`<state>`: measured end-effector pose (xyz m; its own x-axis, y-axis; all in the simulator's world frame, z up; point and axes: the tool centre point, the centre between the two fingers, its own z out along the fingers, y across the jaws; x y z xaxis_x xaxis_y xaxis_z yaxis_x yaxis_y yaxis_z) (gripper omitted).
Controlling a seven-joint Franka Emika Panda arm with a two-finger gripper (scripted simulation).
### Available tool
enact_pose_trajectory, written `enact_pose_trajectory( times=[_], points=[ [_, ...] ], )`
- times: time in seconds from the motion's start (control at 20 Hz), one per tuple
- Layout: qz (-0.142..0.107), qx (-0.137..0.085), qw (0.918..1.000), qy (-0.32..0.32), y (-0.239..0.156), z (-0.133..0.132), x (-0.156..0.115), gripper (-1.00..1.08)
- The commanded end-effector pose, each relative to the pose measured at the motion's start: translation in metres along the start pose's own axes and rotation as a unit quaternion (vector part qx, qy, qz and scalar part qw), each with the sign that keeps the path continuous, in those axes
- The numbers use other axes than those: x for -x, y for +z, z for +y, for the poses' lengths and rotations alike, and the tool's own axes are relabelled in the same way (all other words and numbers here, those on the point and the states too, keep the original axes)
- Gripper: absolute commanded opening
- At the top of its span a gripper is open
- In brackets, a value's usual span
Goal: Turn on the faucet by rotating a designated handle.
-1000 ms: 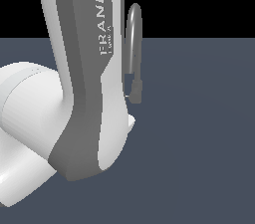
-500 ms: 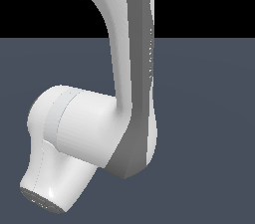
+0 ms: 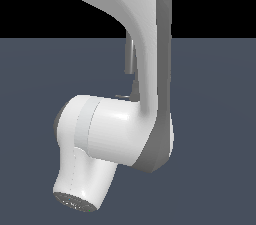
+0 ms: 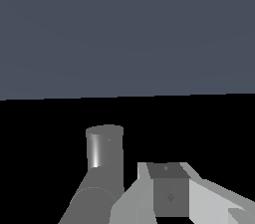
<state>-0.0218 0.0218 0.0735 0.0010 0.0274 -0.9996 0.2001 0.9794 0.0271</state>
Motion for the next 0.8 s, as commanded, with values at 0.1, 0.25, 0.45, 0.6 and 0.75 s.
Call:
enact_pose_trajectory(
  times=[0.1, 0.25, 0.45, 0.6, 0.75],
  points=[
    [-0.002, 0.010, 0.9999, -0.011, 0.004, -0.002, -0.003, -1.00],
    [-0.002, 0.012, 0.9998, -0.013, 0.005, -0.002, -0.003, -1.00],
    [-0.002, 0.011, 0.9999, -0.013, 0.005, -0.002, -0.003, -1.00],
    [-0.002, 0.011, 0.9999, -0.013, 0.005, 0.002, 0.008, -1.00],
    [-0.002, 0.012, 0.9998, -0.013, 0.005, 0.006, 0.019, -1.00]
  ],
)
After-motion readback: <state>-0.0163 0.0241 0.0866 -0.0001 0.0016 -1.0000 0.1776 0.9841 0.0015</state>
